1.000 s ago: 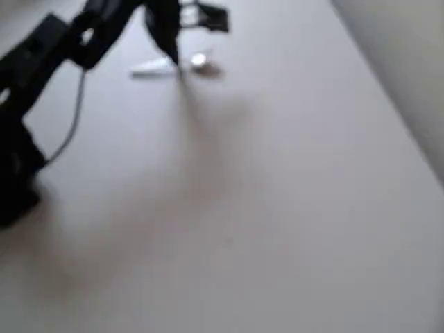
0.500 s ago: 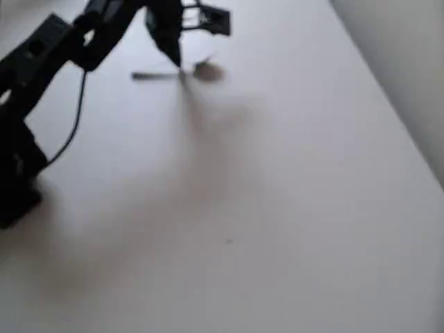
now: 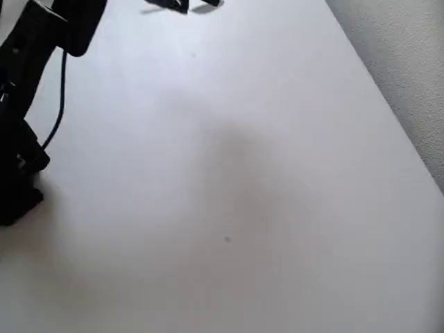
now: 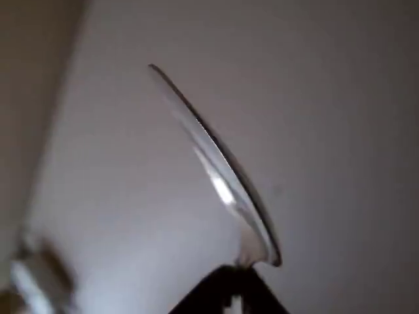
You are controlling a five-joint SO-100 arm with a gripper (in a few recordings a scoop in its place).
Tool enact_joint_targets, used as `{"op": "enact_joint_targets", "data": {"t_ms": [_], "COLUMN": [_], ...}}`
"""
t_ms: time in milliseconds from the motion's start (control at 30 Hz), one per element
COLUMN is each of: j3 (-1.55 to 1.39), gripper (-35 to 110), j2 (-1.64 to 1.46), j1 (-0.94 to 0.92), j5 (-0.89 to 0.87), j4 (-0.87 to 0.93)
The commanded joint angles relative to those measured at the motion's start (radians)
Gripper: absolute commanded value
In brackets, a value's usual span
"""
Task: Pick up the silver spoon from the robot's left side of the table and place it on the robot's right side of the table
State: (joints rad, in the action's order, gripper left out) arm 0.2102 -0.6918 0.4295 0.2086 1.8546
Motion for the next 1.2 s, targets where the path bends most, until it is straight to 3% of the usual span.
{"op": "enact_joint_targets", "data": {"t_ms": [0, 367, 567, 633, 867, 1167], "j3": [0.063, -0.261, -0.683, -1.066, -2.016, -2.421], "gripper": [-2, -2, -1, -2, -2, -2], "j2": [-0.252, -0.765, -1.138, -1.381, -1.833, -1.674], "j1": [-0.060, -0.149, -0.227, -0.281, -0.457, -0.715], "j5": [-0.103, -0.169, -0.077, -0.018, 0.179, 0.328], "j4": [0.009, 0.009, -0.028, -0.224, -0.618, -1.025]}}
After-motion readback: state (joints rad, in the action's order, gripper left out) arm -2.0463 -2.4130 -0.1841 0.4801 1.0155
